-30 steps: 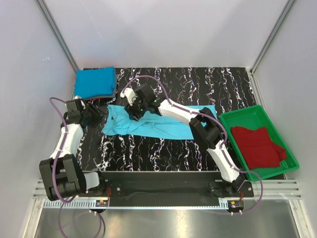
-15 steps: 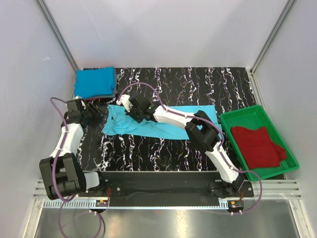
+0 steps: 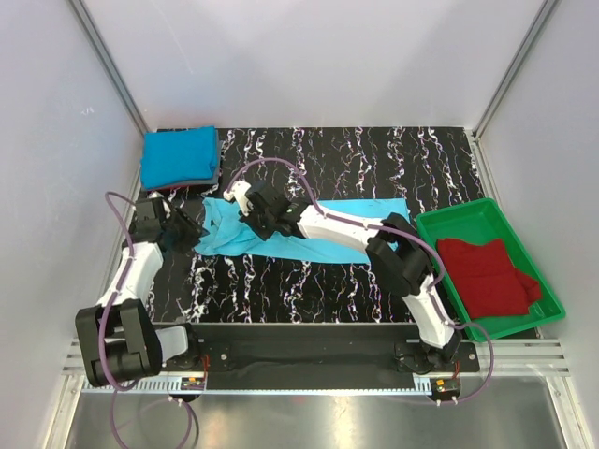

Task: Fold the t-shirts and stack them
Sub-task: Fold the tshirt

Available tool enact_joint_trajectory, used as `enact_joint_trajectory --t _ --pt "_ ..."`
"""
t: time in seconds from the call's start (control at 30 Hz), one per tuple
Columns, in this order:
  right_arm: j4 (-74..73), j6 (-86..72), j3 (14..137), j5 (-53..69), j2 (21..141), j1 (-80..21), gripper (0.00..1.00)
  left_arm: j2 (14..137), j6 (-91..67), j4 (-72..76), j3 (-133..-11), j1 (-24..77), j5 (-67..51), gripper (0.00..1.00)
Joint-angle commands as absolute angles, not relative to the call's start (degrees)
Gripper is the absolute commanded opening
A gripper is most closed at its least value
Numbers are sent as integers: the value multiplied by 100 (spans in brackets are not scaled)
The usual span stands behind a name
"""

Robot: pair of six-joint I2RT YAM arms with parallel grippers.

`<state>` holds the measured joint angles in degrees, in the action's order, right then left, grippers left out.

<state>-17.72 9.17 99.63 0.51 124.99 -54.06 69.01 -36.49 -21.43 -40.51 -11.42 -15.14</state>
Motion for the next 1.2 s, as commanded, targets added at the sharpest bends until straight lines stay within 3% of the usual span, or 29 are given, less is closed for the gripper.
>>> enact_joint_trajectory --t 0.0,1.17 --pt "-1494 466 9739 -18 11980 -5484 0 6654 -3761 -2092 -3885 -932 -1266 44" --pt "-967 -167 8622 685 11646 -5555 0 6829 -4245 -871 -2839 -448 -536 41"
